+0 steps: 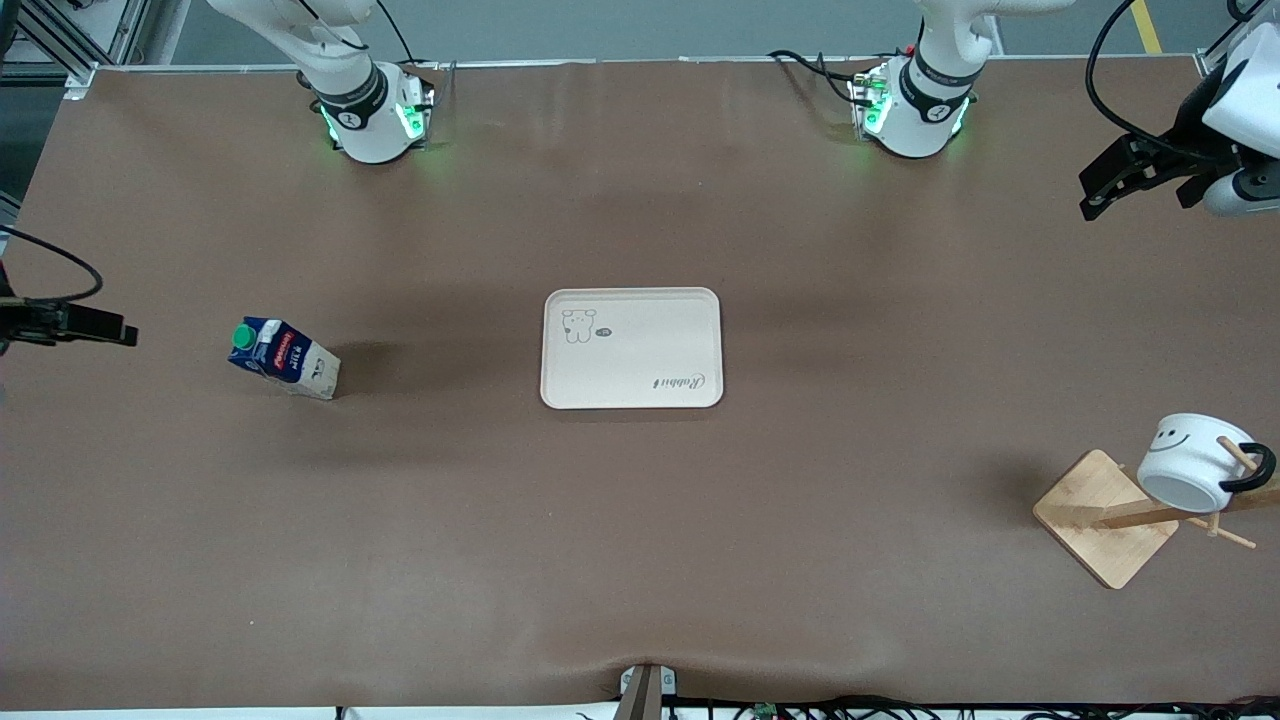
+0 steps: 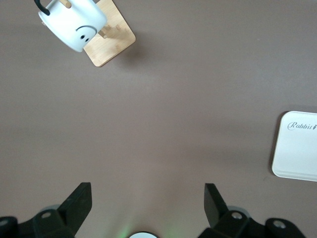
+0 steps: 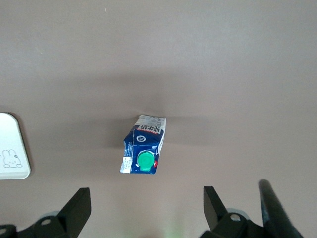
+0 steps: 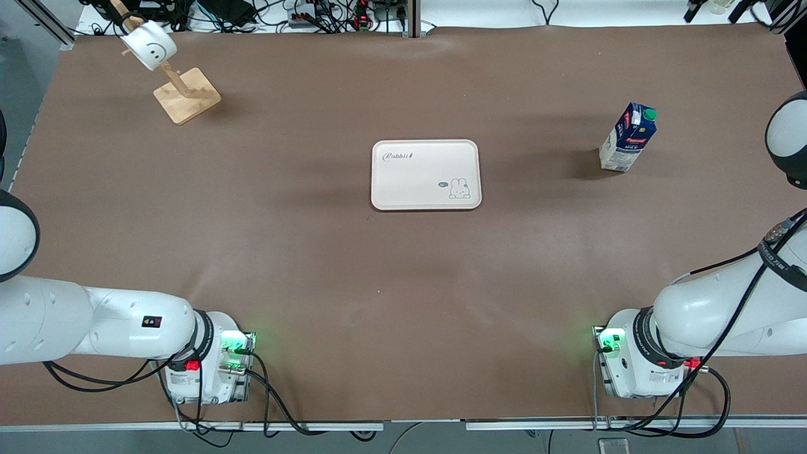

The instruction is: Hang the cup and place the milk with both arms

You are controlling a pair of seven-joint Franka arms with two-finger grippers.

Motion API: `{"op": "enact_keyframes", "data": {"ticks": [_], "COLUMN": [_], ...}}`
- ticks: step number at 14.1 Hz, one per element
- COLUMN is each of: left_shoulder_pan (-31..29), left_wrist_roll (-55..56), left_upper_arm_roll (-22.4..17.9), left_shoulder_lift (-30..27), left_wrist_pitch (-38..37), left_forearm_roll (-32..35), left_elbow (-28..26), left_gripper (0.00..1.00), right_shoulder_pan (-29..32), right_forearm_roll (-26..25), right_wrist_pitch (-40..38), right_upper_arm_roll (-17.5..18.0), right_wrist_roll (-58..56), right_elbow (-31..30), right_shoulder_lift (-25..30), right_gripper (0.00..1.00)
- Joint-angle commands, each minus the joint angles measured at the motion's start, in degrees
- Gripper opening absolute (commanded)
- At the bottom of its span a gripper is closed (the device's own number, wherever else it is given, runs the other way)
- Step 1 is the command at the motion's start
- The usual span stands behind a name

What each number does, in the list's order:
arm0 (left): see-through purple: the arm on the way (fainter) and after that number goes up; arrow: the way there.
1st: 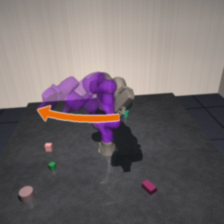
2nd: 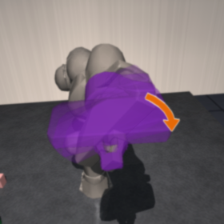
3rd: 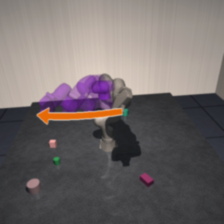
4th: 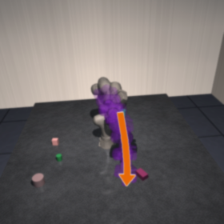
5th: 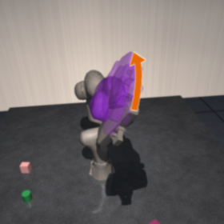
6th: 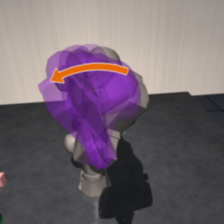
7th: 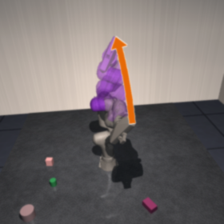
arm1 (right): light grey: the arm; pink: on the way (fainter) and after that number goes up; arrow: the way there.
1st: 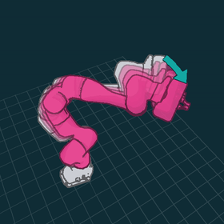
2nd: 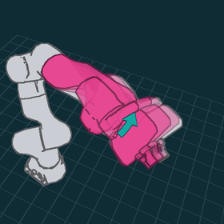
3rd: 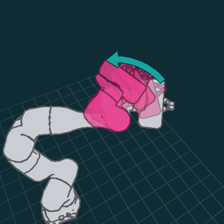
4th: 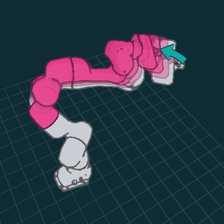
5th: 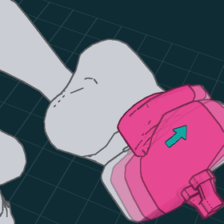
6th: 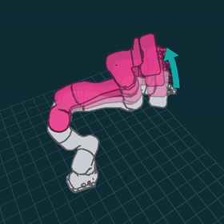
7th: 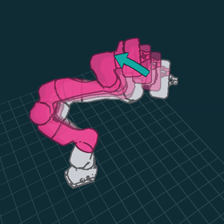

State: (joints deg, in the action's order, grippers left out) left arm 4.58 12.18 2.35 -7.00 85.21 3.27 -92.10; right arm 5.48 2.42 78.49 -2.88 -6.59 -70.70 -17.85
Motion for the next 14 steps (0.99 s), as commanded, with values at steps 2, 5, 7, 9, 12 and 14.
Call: {"op": "enact_keyframes", "data": {"ticks": [2,5,7,9,12,14], "left_shoulder_pan": [0.4,0.7,0.6,0.6,0.6,0.3], "left_wrist_roll": [-1.1,-1.1,-1.2,-1.2,-2.1,-3.6], "left_upper_arm_roll": [-0.2,0.0,0.0,0.0,0.0,-0.1], "left_shoulder_lift": [-0.6,-0.6,-0.7,-0.7,-0.6,-0.6], "left_wrist_pitch": [-0.3,0.0,0.0,0.0,-0.1,-0.1], "left_forearm_roll": [-1.0,-1.0,-1.0,-1.0,-1.0,-1.0], "left_elbow": [-0.4,-0.4,-0.3,0.1,0.9,1.0], "left_gripper": [1.0,1.0,1.0,1.0,1.0,1.0], "right_shoulder_pan": [1.2,0.9,0.7,1.1,0.9,0.3], "right_forearm_roll": [4.4,2.7,1.5,1.3,1.0,0.7], "right_wrist_pitch": [-4.5,-0.6,9.7,14.5,13.9,13.9], "right_upper_arm_roll": [0.5,0.6,1.1,1.2,1.1,1.3], "right_wrist_roll": [0.8,5.3,5.3,4.9,4.7,4.7], "right_elbow": [-0.4,-10.4,-24.2,-31.0,-28.7,-27.7], "right_shoulder_lift": [6.1,14.5,23.4,26.5,25.1,24.9], "right_gripper": [1.0,1.0,1.0,1.0,1.0,1.0]}}
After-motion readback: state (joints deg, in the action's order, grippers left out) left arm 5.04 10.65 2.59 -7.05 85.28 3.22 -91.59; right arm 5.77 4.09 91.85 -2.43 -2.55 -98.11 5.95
